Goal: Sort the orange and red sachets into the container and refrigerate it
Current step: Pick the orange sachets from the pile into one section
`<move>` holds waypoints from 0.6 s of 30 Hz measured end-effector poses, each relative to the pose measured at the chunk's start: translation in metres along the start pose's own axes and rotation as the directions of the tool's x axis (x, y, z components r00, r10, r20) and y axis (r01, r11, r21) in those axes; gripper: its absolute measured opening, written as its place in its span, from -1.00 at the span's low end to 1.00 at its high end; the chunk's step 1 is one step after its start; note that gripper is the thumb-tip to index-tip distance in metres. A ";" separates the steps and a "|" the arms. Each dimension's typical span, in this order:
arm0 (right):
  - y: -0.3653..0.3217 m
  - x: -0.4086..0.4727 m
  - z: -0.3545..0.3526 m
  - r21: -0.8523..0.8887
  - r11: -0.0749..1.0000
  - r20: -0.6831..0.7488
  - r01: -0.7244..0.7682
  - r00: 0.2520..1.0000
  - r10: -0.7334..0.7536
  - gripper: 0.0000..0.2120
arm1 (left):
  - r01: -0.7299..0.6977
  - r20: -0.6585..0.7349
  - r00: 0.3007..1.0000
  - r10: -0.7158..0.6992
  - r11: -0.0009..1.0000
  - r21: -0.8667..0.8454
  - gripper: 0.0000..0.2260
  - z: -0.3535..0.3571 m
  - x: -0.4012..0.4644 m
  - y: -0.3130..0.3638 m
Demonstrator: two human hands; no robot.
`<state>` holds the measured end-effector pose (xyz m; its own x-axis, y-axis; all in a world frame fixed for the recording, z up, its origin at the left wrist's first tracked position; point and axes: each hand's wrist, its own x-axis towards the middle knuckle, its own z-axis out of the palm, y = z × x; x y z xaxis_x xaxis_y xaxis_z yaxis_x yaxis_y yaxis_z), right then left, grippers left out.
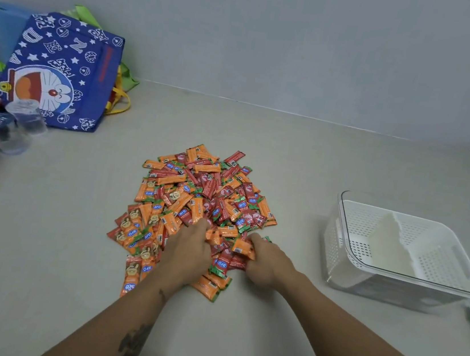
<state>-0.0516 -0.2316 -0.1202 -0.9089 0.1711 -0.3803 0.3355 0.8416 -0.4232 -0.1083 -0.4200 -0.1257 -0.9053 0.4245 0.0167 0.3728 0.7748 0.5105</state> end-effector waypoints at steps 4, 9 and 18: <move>0.005 -0.006 0.004 -0.154 0.981 -0.102 -0.123 0.989 0.108 -0.67 | -0.109 0.121 0.987 0.110 0.994 -0.015 -0.83 0.003 -0.013 -0.005; 0.018 -0.012 -0.002 -0.202 0.963 -0.231 -0.178 0.964 0.130 -0.81 | -0.214 0.210 0.961 0.181 0.966 0.148 -0.60 0.010 -0.026 -0.017; 0.000 -0.008 0.020 -0.213 0.974 -0.172 -0.081 0.984 0.044 -0.77 | -0.193 0.201 0.968 0.149 0.956 0.222 -0.60 0.012 -0.029 -0.021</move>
<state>-0.0393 -0.2429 -0.1334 -0.9221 0.2938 -0.2518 0.3477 0.9146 -0.2063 -0.0873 -0.4430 -0.1475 -0.7799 0.6207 -0.0806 0.5764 0.7624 0.2941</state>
